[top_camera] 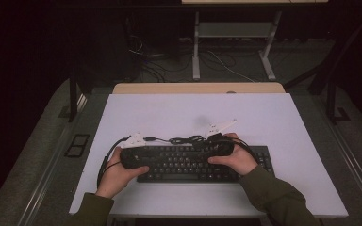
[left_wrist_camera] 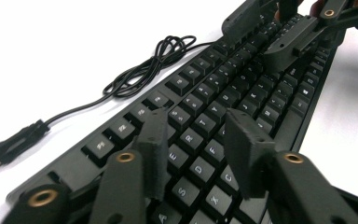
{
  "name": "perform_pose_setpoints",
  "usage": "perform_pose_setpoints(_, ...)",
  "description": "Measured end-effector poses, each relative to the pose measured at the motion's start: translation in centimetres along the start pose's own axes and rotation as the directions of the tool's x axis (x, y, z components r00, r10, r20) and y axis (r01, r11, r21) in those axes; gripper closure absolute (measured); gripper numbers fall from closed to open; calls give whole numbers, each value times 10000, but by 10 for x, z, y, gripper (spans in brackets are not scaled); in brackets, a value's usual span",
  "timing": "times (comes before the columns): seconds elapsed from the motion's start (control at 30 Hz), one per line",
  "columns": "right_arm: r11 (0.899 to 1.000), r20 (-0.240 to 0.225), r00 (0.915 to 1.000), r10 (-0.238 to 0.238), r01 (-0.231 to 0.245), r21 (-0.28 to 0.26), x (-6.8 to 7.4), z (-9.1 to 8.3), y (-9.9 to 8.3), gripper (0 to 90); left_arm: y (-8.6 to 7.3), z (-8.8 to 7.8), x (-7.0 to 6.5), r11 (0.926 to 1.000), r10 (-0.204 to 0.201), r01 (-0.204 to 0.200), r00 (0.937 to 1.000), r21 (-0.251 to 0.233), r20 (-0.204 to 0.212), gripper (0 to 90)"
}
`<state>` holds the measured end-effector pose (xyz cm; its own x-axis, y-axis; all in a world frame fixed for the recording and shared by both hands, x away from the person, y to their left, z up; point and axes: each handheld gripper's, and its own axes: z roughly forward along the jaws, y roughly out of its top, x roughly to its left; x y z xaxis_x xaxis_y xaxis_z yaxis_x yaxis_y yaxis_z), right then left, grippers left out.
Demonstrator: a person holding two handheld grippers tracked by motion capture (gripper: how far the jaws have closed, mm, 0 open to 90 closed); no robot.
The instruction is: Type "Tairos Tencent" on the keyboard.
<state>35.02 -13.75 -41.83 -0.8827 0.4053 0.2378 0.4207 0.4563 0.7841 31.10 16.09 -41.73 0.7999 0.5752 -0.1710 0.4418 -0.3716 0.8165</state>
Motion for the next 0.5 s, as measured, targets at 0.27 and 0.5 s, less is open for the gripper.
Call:
perform_pose_setpoints(0.27,9999,72,10000,50,-49,-97,-4,-4,-1,458,7,10,2,9997,-145,140,9996,204,222,758)
perform_pose_setpoints(0.5,9999,111,9999,68,-66,-137,-4,-5,0,458,12,17,3,9979,-242,216,9988,611,426,887)
